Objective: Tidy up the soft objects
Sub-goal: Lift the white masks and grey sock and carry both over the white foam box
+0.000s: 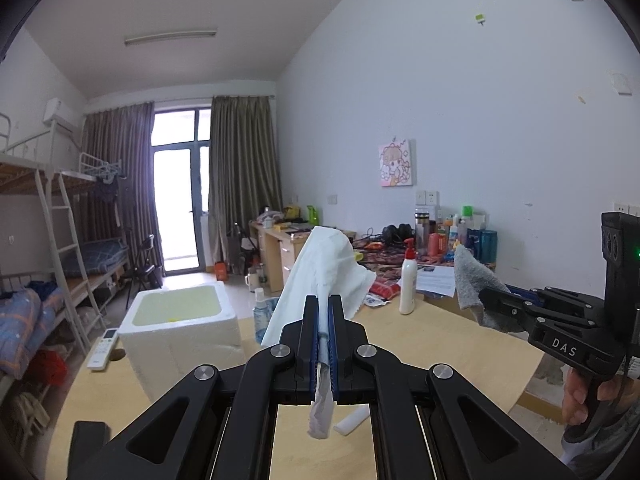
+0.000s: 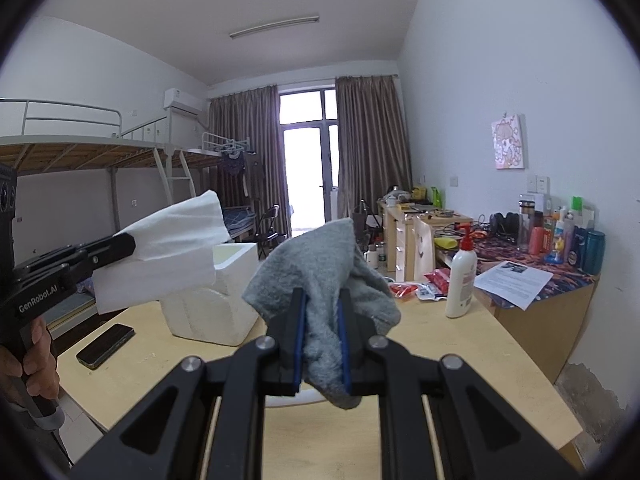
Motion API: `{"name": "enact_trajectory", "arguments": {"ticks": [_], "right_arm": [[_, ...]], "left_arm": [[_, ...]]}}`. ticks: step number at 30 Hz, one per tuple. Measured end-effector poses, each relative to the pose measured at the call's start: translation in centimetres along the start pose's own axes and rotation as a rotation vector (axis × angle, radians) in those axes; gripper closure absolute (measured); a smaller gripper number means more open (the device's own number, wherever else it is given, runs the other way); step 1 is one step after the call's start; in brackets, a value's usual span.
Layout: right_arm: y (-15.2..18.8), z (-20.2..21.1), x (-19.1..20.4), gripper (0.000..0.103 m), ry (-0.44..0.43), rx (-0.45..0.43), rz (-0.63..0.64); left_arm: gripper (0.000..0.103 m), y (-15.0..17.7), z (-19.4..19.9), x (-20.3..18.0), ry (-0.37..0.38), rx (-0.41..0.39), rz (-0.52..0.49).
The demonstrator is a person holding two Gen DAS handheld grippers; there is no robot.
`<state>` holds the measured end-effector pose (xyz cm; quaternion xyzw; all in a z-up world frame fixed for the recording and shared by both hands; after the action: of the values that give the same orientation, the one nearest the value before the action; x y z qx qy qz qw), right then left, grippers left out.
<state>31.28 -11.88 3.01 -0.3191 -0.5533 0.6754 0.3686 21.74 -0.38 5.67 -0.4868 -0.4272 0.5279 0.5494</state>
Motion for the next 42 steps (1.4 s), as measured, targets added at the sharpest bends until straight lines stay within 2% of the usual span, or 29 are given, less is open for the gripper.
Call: {"name": "enact_trajectory", "arguments": {"ticks": [12, 36, 42], "right_arm": [[-0.3, -1.1, 2.4, 0.085, -0.081, 0.002, 0.023], [-1.0, -1.2, 11.1, 0.085, -0.315, -0.022, 0.095], [-1.0, -1.7, 12.5, 0.085, -0.355, -0.020, 0.103]], "left_arm": [[0.099, 0.3, 1.7, 2.3, -0.087, -0.012, 0.031], [0.099, 1.2, 9.7, 8.0, -0.324, -0.047, 0.095], [0.099, 1.1, 10.5, 9.0, -0.359, -0.054, 0.098]]}}
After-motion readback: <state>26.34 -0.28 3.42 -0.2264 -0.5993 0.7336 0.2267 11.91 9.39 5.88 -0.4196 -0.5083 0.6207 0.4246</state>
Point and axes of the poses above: each gripper's, at about its wrist camera, not at the fingertips, and z roughly against the way its jaws point, x to its left, y to its underside, the point moved 10 cm from there along -z, roughly the way its jaws point, and after that the axes turned 5 degrees about z, right-handed, at the moved point
